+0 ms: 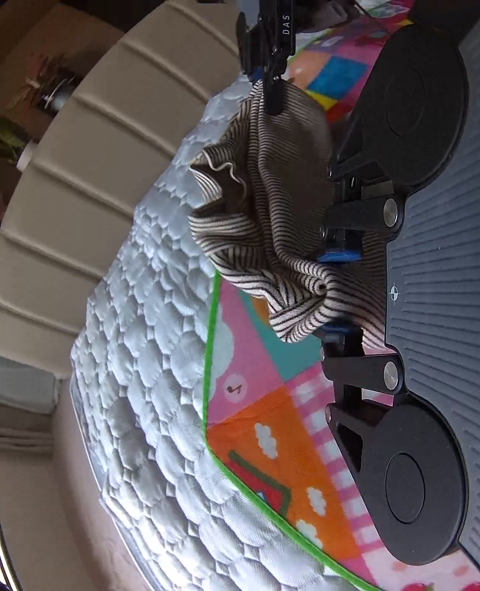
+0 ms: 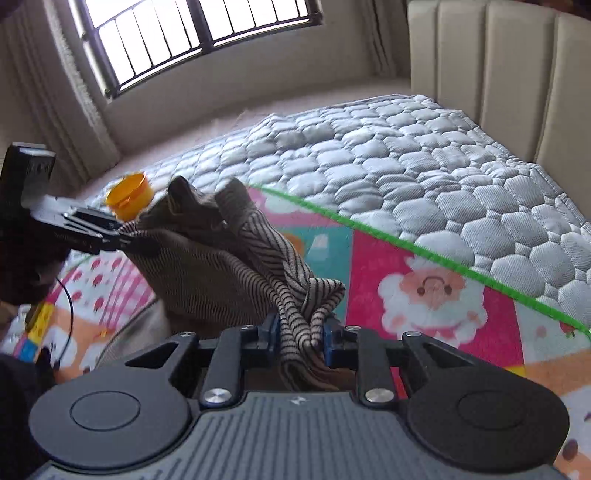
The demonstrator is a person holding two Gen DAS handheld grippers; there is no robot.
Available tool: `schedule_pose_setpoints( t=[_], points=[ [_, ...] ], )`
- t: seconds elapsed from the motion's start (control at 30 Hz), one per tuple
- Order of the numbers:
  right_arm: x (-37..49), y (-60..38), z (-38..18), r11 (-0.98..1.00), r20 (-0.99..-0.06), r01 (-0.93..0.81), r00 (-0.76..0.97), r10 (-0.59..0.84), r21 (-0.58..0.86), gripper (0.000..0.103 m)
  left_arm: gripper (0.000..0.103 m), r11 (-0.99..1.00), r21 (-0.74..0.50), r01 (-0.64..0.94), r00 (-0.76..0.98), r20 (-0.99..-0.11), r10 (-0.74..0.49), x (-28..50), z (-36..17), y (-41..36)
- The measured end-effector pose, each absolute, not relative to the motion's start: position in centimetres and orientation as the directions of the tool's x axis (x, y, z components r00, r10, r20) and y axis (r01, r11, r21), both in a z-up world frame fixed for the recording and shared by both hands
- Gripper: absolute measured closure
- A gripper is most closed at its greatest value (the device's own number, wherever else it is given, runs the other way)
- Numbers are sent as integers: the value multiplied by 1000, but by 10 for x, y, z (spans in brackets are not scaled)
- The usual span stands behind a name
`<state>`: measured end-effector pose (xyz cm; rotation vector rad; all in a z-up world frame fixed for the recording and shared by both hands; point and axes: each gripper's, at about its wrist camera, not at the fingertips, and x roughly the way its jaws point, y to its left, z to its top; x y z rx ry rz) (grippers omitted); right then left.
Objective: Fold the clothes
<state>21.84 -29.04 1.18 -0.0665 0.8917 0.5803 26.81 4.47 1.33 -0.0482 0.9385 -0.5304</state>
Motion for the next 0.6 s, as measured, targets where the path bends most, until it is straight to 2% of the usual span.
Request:
schedule_pose_setpoints(
  t=[0.13, 0.23, 0.27, 0.3, 0.4, 0.47, 0.6],
  points=[
    [153, -280, 7, 811, -837, -585, 434, 334, 20, 80, 63, 874, -213, 437, 397, -826, -400, 201, 17, 50],
    [119, -289, 10, 807, -850, -590, 438, 293, -26, 80, 56, 880, -221, 420, 333, -865, -376, 157, 15, 63],
    [110, -295, 13, 811, -848, -584, 443, 292, -26, 79, 49, 876, -226, 425, 325, -866, -381, 143, 16, 68],
    [103, -300, 17, 819, -845, -573, 447, 294, -18, 77, 42, 874, -233, 427, 324, -863, -388, 132, 18, 73],
    [92, -314, 24, 847, -834, -531, 455, 312, 27, 62, 31, 875, -301, 380, 339, -835, -434, 117, 24, 88],
    [93, -318, 23, 866, -825, -494, 459, 331, 72, 52, 29, 874, -363, 323, 346, -814, -466, 118, 23, 94],
    [115, -313, -1, 904, -815, -380, 449, 366, 196, 48, 26, 875, -440, 203, 347, -803, -485, 132, 2, 88]
  ],
)
